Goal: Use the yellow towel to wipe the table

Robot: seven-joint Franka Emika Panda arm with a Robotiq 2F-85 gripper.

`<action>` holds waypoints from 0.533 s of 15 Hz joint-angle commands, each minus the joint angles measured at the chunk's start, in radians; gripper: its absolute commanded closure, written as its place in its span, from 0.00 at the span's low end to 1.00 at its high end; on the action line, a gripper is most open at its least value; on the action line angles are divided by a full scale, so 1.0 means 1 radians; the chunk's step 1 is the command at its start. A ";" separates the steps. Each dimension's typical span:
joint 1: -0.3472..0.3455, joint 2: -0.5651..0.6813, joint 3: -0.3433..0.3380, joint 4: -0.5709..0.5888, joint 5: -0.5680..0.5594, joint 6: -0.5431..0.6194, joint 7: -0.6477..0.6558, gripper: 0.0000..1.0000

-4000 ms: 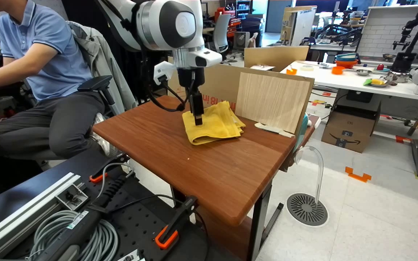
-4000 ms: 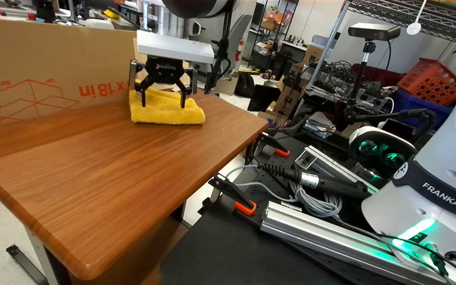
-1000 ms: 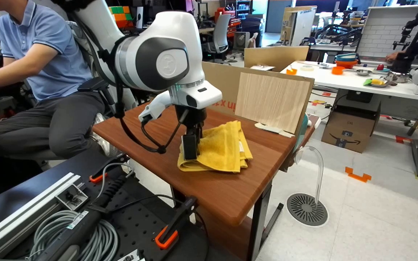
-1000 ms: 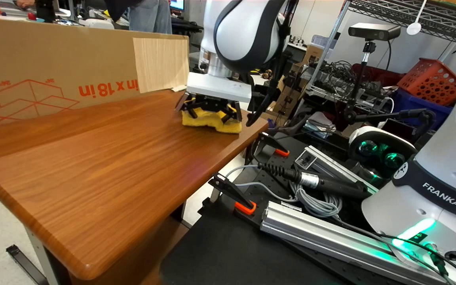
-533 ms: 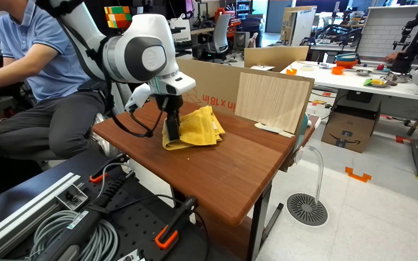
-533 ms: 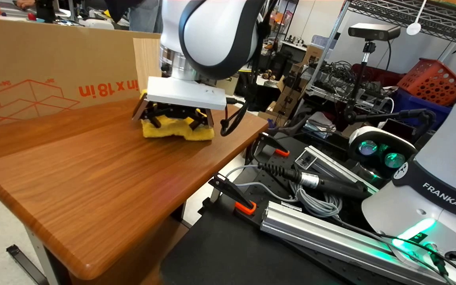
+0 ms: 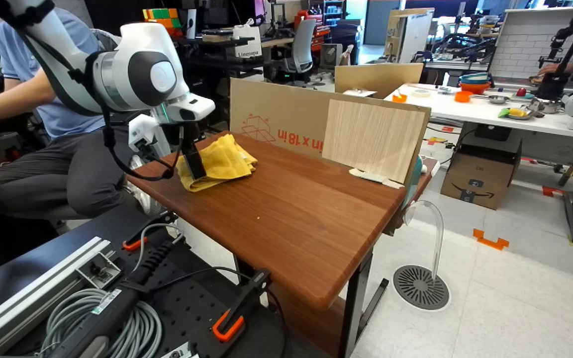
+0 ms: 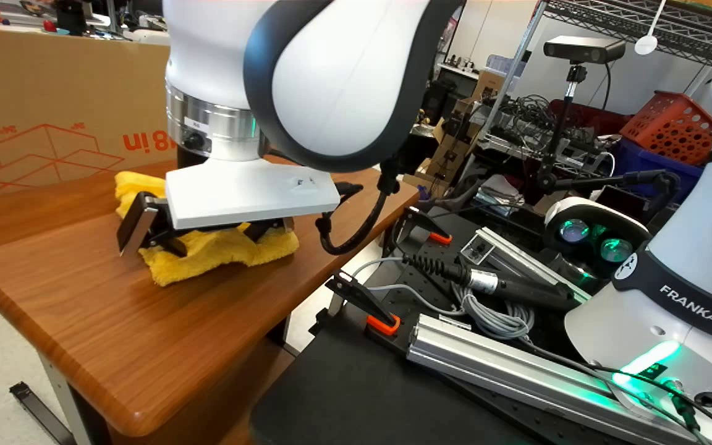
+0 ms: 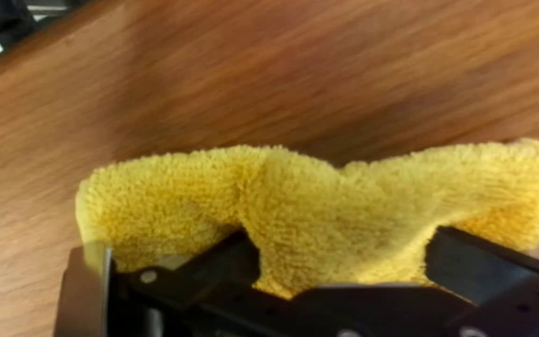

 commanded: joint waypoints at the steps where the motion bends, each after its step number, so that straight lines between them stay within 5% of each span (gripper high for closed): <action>1: 0.062 0.034 -0.016 0.003 -0.045 0.054 -0.002 0.00; 8: 0.059 0.059 -0.053 0.066 -0.029 0.030 0.004 0.00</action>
